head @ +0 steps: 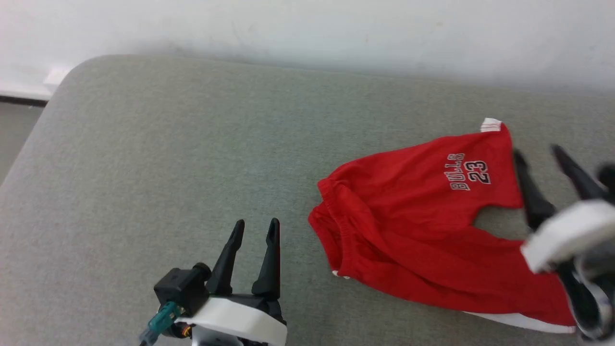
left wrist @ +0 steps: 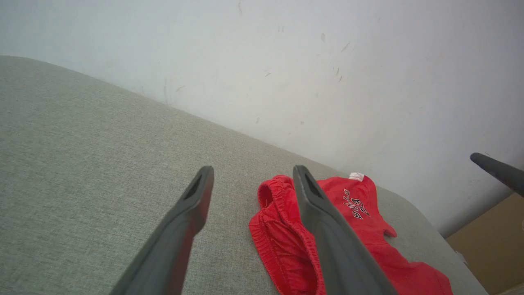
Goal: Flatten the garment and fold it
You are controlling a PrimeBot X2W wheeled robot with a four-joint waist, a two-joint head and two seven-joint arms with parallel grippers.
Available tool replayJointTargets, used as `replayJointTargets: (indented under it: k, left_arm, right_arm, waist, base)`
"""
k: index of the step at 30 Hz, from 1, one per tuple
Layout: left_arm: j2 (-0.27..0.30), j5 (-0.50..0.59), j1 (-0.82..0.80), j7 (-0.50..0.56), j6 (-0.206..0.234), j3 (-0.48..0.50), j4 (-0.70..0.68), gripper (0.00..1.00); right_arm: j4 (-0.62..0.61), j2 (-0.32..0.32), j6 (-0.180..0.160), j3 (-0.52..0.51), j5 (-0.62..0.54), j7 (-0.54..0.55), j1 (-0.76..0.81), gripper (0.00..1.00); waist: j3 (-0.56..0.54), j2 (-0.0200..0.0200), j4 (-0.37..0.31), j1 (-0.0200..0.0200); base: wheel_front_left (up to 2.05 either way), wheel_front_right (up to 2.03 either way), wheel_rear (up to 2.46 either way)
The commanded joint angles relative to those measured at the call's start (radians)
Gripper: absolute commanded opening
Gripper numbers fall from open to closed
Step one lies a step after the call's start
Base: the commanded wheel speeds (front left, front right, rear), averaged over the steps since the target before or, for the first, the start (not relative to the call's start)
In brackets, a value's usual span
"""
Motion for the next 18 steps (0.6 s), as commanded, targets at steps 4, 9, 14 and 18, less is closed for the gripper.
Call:
replayJointTargets:
  k: [4,9,14,18]
  left_arm:
    - [0.031,0.014,0.028,-0.011,-0.02,-0.001,-0.036,1.0]
    - [0.074,0.037,0.082,-0.021,-0.035,-0.004,-0.061,1.0]
    - [0.106,0.054,0.133,-0.015,-0.022,-0.005,-0.066,1.0]
    - [0.124,0.057,0.098,0.045,-0.049,-0.038,-0.082,1.0]
  right_arm:
    - [-0.159,0.055,-0.001,-0.157,-0.08,-0.117,0.174,1.0]
    - [-0.189,0.073,-0.001,-0.207,-0.018,-0.236,0.372,1.0]
    - [-0.107,0.073,-0.001,-0.224,0.065,-0.32,0.444,1.0]
    - [-0.076,0.074,-0.001,-0.22,0.066,-0.351,0.413,1.0]
  waist:
    - [-0.009,0.0,-0.073,0.0001]
    - [-0.006,0.0,-0.125,0.0001]
    - [0.0,0.0,-0.16,0.0001]
    - [0.012,0.0,-0.168,0.0001]
  base:
    - [0.0,0.0,0.0]
    - [0.0,0.0,0.0]
    - [0.0,0.0,0.0]
    - [0.0,0.0,0.0]
